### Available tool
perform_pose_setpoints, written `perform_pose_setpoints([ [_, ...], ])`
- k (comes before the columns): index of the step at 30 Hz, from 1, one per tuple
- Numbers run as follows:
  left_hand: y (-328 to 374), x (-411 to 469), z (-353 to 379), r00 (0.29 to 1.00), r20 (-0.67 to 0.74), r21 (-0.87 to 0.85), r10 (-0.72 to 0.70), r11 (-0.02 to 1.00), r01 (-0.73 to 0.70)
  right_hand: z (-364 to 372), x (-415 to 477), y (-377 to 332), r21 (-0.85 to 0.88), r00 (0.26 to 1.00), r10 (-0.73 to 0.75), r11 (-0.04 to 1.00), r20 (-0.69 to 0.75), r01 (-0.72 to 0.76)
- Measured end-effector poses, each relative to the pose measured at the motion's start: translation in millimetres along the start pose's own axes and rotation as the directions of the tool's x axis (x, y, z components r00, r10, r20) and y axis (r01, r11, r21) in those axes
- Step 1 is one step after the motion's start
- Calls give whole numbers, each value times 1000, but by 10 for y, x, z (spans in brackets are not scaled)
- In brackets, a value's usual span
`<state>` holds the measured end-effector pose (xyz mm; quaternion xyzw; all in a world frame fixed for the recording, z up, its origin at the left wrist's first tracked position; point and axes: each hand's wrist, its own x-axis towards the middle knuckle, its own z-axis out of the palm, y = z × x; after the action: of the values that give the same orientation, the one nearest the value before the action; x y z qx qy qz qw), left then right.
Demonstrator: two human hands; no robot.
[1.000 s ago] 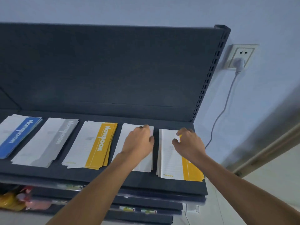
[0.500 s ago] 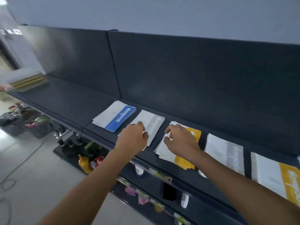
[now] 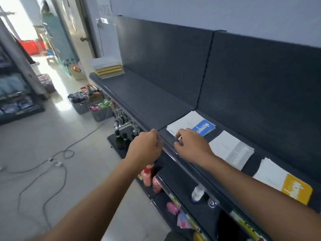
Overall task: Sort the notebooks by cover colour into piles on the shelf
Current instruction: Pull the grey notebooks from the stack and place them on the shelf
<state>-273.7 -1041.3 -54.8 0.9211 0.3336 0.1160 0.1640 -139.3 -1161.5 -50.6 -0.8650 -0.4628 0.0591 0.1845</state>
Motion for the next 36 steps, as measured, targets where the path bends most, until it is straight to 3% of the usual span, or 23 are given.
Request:
perform_pose_setpoints([
  [9,-1095,565,-388,988,-19,67,-154,986,155,461,1111,-832,58,980,-198,979,27,196],
  [15,-1692,1425,-605,996,-15,119,-92,988,93,716,2151,-1220,79,984,-180,981,14,178],
  [29,-3723,2578,-1242,952,-111,58,-284,955,291,1325,4188,-2564,47,956,-286,958,69,283],
  [36,-4735,3357,-1470,970,-72,18,-234,972,235,1737,5078,-3158,9,976,-214,977,48,214],
])
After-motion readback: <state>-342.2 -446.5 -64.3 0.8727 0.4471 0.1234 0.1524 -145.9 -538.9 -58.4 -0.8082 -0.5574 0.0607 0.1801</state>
